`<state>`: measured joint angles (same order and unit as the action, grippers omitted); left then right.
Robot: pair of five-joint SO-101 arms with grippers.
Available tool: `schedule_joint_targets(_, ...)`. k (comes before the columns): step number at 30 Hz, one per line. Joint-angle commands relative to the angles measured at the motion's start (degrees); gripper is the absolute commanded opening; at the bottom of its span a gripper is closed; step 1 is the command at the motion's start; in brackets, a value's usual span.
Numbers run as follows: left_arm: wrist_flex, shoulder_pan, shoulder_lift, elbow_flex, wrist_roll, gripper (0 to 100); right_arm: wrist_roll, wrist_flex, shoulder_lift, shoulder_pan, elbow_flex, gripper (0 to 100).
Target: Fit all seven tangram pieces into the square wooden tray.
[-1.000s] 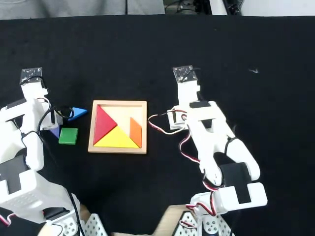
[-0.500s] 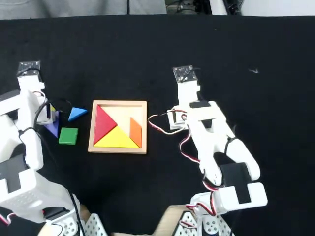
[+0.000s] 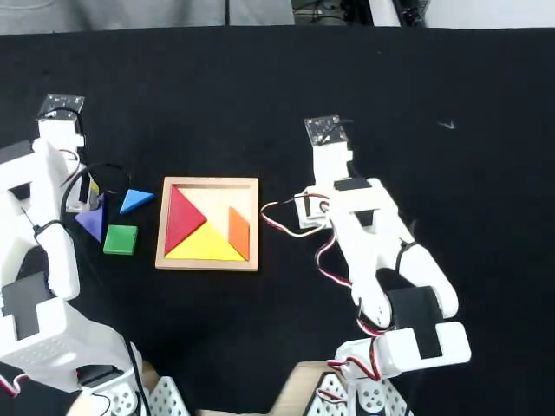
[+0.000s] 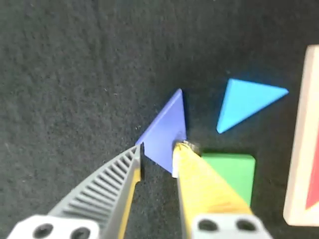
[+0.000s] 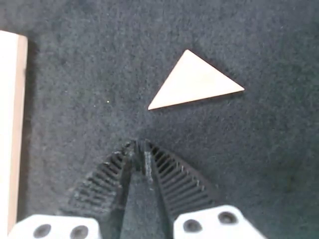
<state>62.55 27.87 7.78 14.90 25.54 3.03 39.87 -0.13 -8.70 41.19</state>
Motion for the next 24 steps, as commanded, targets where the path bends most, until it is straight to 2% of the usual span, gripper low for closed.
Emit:
schedule_joint_targets(1,-7.03,0.84,-1.23,2.86,-3.25,21,0.62,-0.88,-0.4,0.53,-3.3,1.4)
schedule_joint_targets(5,-11.08,0.84,-1.23,5.93,-4.66,30,0.62,-0.88,-0.13,0.62,-3.3,1.4)
schedule_joint_targets(12,-14.68,2.77,-1.23,8.57,-4.04,27,0.62,-0.88,-0.13,0.53,-3.3,1.4)
schedule_joint_targets(24,-14.86,2.77,2.64,9.71,-4.04,27,0.62,-0.88,-0.04,0.53,-3.3,1.4)
